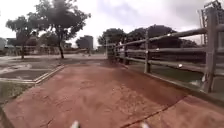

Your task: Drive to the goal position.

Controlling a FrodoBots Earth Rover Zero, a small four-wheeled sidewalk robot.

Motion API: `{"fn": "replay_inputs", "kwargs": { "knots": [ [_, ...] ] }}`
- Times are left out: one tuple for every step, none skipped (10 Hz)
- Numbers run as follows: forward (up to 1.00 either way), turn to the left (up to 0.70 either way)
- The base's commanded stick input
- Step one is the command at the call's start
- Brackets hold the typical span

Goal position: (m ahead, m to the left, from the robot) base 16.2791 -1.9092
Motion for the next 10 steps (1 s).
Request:
{"fn": "replay_inputs", "kwargs": {
  "knots": [
    [0.70, 0.00],
    [0.70, 0.00],
    [0.70, 0.00],
    [0.70, 0.00],
    [0.70, 0.00],
    [0.70, 0.00],
    [0.70, 0.00],
    [0.70, 0.00],
    [0.70, 0.00],
    [0.70, 0.09]
  ]
}}
